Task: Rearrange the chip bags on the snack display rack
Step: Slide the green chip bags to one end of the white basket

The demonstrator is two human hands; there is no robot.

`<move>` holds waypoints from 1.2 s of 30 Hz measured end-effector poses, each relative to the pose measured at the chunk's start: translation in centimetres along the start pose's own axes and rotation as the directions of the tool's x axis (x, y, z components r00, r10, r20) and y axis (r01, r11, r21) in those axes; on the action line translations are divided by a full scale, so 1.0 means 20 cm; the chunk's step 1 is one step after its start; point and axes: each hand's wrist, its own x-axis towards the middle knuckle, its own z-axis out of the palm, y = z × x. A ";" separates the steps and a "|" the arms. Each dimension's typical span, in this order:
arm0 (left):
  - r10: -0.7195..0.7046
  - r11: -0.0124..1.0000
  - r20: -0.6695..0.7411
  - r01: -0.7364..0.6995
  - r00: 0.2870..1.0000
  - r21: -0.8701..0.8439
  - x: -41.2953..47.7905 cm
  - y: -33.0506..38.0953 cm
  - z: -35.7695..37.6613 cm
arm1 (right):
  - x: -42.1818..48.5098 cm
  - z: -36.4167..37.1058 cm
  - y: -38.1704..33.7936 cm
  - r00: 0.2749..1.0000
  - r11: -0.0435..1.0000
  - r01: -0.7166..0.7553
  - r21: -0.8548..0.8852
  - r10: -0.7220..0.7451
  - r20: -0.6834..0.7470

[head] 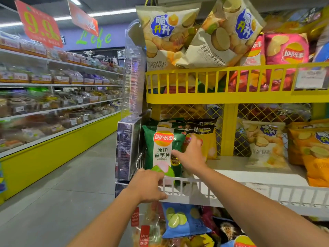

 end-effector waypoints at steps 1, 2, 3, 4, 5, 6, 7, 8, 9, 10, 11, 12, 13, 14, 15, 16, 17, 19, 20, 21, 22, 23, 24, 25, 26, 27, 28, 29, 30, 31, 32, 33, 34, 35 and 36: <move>0.004 1.000 0.003 -0.004 1.000 0.001 0.00 0.01 -0.01 | -0.02 -0.05 -0.01 0.982 0.976 0.171 -0.136 -0.180 -0.060; 0.007 1.000 0.004 -0.007 1.000 0.001 -0.01 0.01 -0.01 | -0.04 -0.09 -0.01 0.922 0.884 0.361 -0.297 -0.386 -0.030; 0.007 1.000 0.003 -0.007 1.000 -0.002 -0.01 0.02 0.00 | -0.05 -0.12 -0.03 0.824 0.718 0.532 -0.450 -0.562 0.078; 0.005 1.000 -0.001 -0.005 1.000 -0.002 -0.01 0.02 0.00 | -0.05 -0.14 -0.04 0.710 0.516 0.653 -0.554 -0.672 0.211; 0.001 1.000 -0.004 -0.001 1.000 0.004 -0.02 0.02 0.00 | -0.04 -0.13 -0.04 0.611 0.336 0.726 -0.600 -0.716 0.338; -0.006 1.000 -0.005 0.006 1.000 0.012 -0.01 0.02 0.00 | -0.03 -0.11 -0.05 0.553 0.220 0.765 -0.605 -0.705 0.443; -0.009 1.000 -0.007 0.009 1.000 0.018 -0.02 0.02 0.00 | -0.02 -0.08 -0.06 0.535 0.162 0.788 -0.594 -0.658 0.530; -0.012 1.000 -0.012 0.012 1.000 0.022 -0.02 0.02 -0.01 | 0.00 -0.05 -0.07 0.534 0.135 0.800 -0.585 -0.604 0.592; -0.013 1.000 -0.016 0.013 1.000 0.022 -0.02 0.02 -0.01 | 0.02 -0.03 -0.07 0.547 0.125 0.799 -0.588 -0.557 0.625; -0.010 1.000 -0.020 0.011 1.000 0.020 -0.02 0.02 -0.01 | 0.02 -0.01 -0.07 0.569 0.125 0.788 -0.602 -0.520 0.637; -0.007 1.000 -0.024 0.007 1.000 0.013 -0.02 0.02 -0.01 | 0.02 0.00 -0.06 0.592 0.125 0.774 -0.621 -0.492 0.638; -0.005 1.000 -0.032 0.005 0.999 0.004 -0.02 0.02 -0.01 | 0.03 0.01 -0.05 0.613 0.125 0.760 -0.638 -0.464 0.639; -0.007 1.000 -0.040 0.007 0.999 -0.001 -0.02 0.02 0.00 | 0.03 0.02 -0.04 0.630 0.129 0.750 -0.649 -0.437 0.641; -0.012 1.000 -0.043 0.012 0.999 0.001 -0.02 0.02 0.01 | 0.03 0.03 -0.03 0.645 0.138 0.742 -0.656 -0.412 0.643; -0.013 1.000 -0.046 0.013 0.999 0.006 -0.02 0.02 0.01 | 0.04 0.03 -0.03 0.657 0.147 0.736 -0.661 -0.391 0.645; -0.014 1.000 -0.046 0.014 0.999 0.009 -0.02 0.02 0.01 | 0.05 0.04 -0.03 0.664 0.154 0.733 -0.663 -0.376 0.647; -0.014 1.000 -0.044 0.014 0.999 0.008 -0.02 0.02 0.01 | 0.05 0.04 -0.03 0.665 0.160 0.733 -0.661 -0.367 0.650; -0.016 1.000 -0.028 0.016 0.999 0.005 -0.02 0.02 0.00 | 0.07 0.03 -0.03 0.657 0.181 0.744 -0.643 -0.373 0.655; -0.017 1.000 -0.019 0.017 1.000 0.004 -0.02 0.02 -0.01 | 0.07 0.01 -0.03 0.652 0.198 0.750 -0.631 -0.383 0.655; -0.017 1.000 -0.015 0.018 1.000 0.003 -0.03 0.03 -0.01 | 0.07 0.00 -0.02 0.649 0.219 0.754 -0.620 -0.396 0.649; -0.021 1.000 -0.012 0.021 1.000 0.003 -0.03 0.03 -0.01 | 0.06 -0.03 -0.01 0.652 0.251 0.753 -0.608 -0.410 0.638; -0.024 1.000 -0.010 0.024 1.000 0.005 -0.03 0.03 -0.01 | 0.05 -0.05 0.00 0.663 0.294 0.746 -0.598 -0.418 0.621; -0.029 1.000 -0.009 0.029 1.000 0.008 -0.03 0.03 -0.02 | 0.04 -0.08 0.01 0.680 0.346 0.732 -0.587 -0.422 0.600; -0.033 0.999 -0.005 0.033 0.999 0.009 -0.02 0.03 -0.02 | 0.03 -0.11 0.01 0.697 0.396 0.717 -0.574 -0.421 0.581; -0.040 0.999 0.014 0.040 0.999 0.009 -0.02 0.03 -0.02 | 0.01 -0.14 0.02 0.712 0.436 0.702 -0.564 -0.412 0.569; -0.045 0.999 0.043 0.044 0.998 0.008 -0.02 0.04 -0.03 | -0.01 -0.18 0.02 0.725 0.460 0.688 -0.561 -0.399 0.562; -0.054 0.999 0.081 0.054 0.995 0.000 -0.02 0.04 -0.03 | -0.03 -0.21 0.02 0.736 0.475 0.676 -0.564 -0.385 0.557; -0.065 0.998 0.116 0.067 0.991 -0.021 -0.01 0.05 -0.05 | -0.05 -0.26 0.02 0.747 0.486 0.662 -0.570 -0.374 0.549; -0.079 0.994 0.153 0.090 0.985 -0.064 -0.01 0.05 -0.07 | -0.06 -0.30 0.01 0.760 0.505 0.646 -0.572 -0.362 0.539; -0.088 0.986 0.179 0.111 0.980 -0.124 -0.01 0.05 -0.09 | -0.08 -0.33 0.00 0.776 0.532 0.626 -0.570 -0.349 0.525; -0.099 0.973 0.190 0.135 0.977 -0.188 0.01 0.06 -0.13 | -0.08 -0.37 -0.02 0.794 0.566 0.600 -0.565 -0.336 0.506; -0.111 0.955 0.184 0.156 0.977 -0.251 0.02 0.08 -0.17 | -0.08 -0.41 -0.03 0.812 0.603 0.571 -0.557 -0.314 0.492; -0.128 0.938 0.169 0.174 0.977 -0.299 0.03 0.10 -0.23 | -0.08 -0.45 -0.05 0.831 0.643 0.534 -0.548 -0.280 0.481; -0.136 0.927 0.152 0.180 0.979 -0.328 0.05 0.13 -0.31 | -0.07 -0.49 -0.07 0.847 0.683 0.497 -0.535 -0.245 0.473; -0.135 0.925 0.141 0.176 0.981 -0.337 0.07 0.16 -0.39 | -0.06 -0.53 -0.10 0.859 0.718 0.462 -0.521 -0.215 0.466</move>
